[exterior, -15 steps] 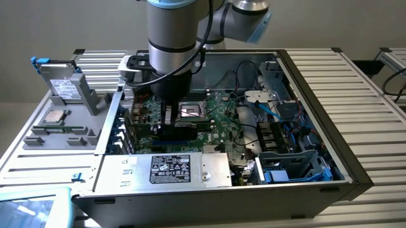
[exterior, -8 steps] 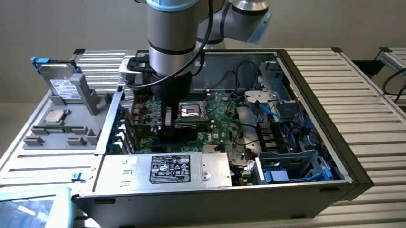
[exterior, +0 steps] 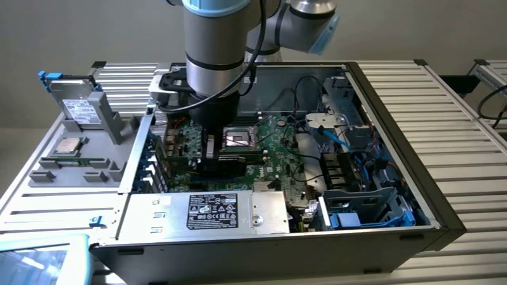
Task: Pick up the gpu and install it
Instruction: 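Insert the gpu into the slot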
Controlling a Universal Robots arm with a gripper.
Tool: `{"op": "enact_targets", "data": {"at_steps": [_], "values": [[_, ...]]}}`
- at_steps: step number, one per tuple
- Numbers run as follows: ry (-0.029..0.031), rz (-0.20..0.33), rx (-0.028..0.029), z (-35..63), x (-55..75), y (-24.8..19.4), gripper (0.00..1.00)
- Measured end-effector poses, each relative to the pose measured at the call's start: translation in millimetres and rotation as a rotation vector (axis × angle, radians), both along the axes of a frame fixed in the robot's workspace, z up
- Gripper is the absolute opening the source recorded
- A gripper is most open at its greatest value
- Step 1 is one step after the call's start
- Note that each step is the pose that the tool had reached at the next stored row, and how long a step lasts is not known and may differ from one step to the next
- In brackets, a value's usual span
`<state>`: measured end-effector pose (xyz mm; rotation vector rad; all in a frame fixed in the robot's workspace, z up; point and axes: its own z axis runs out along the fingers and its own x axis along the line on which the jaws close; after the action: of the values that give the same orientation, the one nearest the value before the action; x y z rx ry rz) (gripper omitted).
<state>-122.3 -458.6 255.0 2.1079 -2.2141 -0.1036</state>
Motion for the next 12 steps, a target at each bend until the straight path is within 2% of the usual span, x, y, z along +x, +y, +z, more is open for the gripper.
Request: {"op": "enact_targets", "data": {"at_steps": [7,12], "values": [[-0.0001,0.0,0.0005,-1.1,-2.1,1.4,0.27],[0.0002,0.0,0.0002,-5.6,-2.5,1.1,0.27]]}}
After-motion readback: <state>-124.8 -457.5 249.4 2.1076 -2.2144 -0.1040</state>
